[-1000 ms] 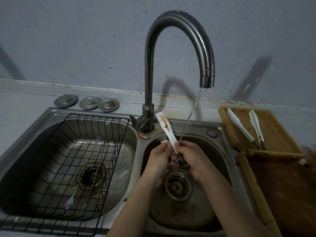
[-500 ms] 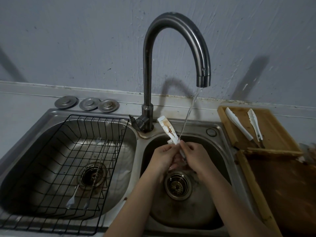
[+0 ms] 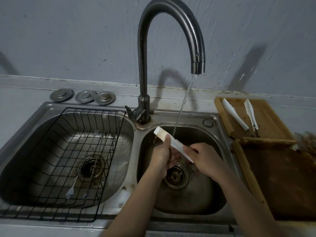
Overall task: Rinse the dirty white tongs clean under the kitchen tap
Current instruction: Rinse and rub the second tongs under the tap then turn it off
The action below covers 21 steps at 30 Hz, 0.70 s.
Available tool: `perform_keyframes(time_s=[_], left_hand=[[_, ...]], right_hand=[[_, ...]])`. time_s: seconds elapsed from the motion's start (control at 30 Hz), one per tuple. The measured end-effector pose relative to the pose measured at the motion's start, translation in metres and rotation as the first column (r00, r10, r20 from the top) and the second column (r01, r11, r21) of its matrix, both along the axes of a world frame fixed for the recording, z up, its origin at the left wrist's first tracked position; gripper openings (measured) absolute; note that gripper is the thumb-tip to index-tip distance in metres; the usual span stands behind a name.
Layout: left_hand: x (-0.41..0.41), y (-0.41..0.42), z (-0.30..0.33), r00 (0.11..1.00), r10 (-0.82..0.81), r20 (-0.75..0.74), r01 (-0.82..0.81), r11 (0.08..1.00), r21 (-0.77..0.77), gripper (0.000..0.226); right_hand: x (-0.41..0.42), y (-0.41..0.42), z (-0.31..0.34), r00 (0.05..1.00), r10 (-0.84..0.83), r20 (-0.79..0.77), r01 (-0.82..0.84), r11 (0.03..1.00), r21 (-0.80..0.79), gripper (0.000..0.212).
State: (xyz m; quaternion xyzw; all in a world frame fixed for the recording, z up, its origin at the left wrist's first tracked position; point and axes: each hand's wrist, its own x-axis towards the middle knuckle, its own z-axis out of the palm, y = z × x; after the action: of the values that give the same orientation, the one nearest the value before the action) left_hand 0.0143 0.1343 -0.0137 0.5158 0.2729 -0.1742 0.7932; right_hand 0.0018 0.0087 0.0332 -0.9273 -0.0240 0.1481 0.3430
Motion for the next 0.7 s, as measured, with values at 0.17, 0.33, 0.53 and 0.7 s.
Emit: perform_keyframes(time_s=[0.17,0.33,0.53,0.7], left_hand=[[0.001,0.005,-0.005,0.984,-0.177,0.011,0.175,0.980,0.096,0.037],[0.012,0.011,-0.004,0.997,-0.067,-0.027,0.069,0.992,0.107,0.058],[0.010,0.014,-0.006,0.977,-0.174,-0.126,0.193,0.969,0.153,0.063],[0.019,0.026,-0.014,0.973,-0.077,-0.218,0.099,0.991,0.089,0.055]], right_hand=[[0.000,-0.008,-0.004,1.000,-0.007,-0.019,0.007,1.000,-0.002,0.034],[-0.001,-0.011,-0.003,0.999,0.013,-0.045,-0.012,1.000,0.025,0.036],[-0.002,-0.024,0.001,0.991,0.033,-0.132,-0.032,0.999,0.016,0.029],[-0.005,-0.028,0.001,0.989,0.076,-0.130,-0.079,0.997,-0.022,0.029]])
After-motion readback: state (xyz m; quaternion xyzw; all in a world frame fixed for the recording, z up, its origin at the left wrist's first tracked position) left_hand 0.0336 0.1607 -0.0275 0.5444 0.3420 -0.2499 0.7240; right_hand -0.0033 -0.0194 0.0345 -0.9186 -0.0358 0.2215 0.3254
